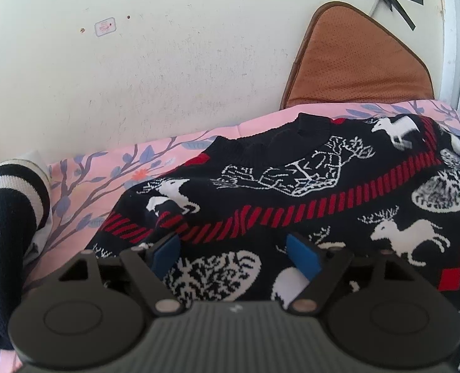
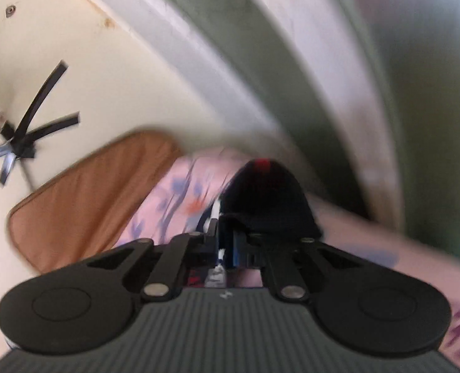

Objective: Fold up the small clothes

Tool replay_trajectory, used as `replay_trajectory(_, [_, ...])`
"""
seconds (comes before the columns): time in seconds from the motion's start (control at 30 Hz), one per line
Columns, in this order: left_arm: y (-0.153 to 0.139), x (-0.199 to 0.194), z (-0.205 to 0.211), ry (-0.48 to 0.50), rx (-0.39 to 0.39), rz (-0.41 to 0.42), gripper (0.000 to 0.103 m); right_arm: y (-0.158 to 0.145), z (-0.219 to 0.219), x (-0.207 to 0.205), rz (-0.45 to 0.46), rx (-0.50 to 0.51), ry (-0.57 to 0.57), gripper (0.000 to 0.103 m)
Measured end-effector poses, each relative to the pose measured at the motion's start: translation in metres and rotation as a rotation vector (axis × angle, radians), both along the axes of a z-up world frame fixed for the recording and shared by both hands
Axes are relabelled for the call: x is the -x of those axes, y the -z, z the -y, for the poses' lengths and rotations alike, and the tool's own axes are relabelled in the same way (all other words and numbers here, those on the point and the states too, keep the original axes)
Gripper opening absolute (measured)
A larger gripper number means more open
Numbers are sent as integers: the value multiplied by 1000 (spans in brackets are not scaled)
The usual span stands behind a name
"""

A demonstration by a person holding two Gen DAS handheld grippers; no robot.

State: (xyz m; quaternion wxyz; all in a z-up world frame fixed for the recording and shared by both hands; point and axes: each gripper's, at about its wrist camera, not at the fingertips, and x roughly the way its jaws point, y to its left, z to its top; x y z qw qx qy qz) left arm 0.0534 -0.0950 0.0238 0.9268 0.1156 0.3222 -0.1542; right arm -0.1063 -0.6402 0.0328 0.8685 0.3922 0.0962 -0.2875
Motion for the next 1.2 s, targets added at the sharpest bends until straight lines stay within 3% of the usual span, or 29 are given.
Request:
replay_trajectory(0.07, [0,-1,0,-2,2,-4,78,-24,-8,23,106,85,79,10])
replay_trajectory(0.2, [0,-3,-2,1,11,-7,79,-69,-62,15,39,326,-17,11])
replay_trajectory(0.33, [-8,3,-15,2,95,38,81,-110,-151,0,81,544,-225,11])
replay_trajectory(0.43, [-18,11,-34,-23,203,96,96,-131,-227,-26,98,702,-423,11])
replay_trajectory(0.5, [-23,12,-48,-68,270,118,100,-131,-289,-45,90,804,-578,12])
replay_trajectory(0.57, [-24,7,-59,-97,316,95,100,-117,-337,-57,49,836,-760,18])
replay_trajectory(0.6, [-24,4,-63,-111,331,77,100,-102,-363,-69,-15,839,-913,37])
replay_trajectory(0.67, [-24,1,-70,-129,363,55,100,-75,-398,-79,-129,873,-1083,57])
replay_trajectory(0.73, [-22,0,-74,-128,384,39,100,-54,-409,-71,-180,938,-1107,57])
replay_trajectory(0.77, [-21,-1,-74,-123,385,33,100,-54,-402,-67,-170,922,-1086,58])
replay_trajectory(0.87, [-20,0,-68,-94,368,30,100,-65,-339,-72,-126,714,-918,62])
replay_trajectory(1.0, [-19,6,-56,-67,302,71,100,-56,-252,-76,-172,462,-637,65])
replay_trajectory(1.13, [-21,10,-52,-62,276,107,100,-20,-231,-95,-227,306,-624,65])
replay_trajectory(1.17, [-21,10,-52,-67,274,109,100,-11,-234,-95,-250,301,-628,36])
replay_trajectory(1.2, [-21,9,-52,-73,275,109,100,-2,-243,-102,-293,323,-630,14])
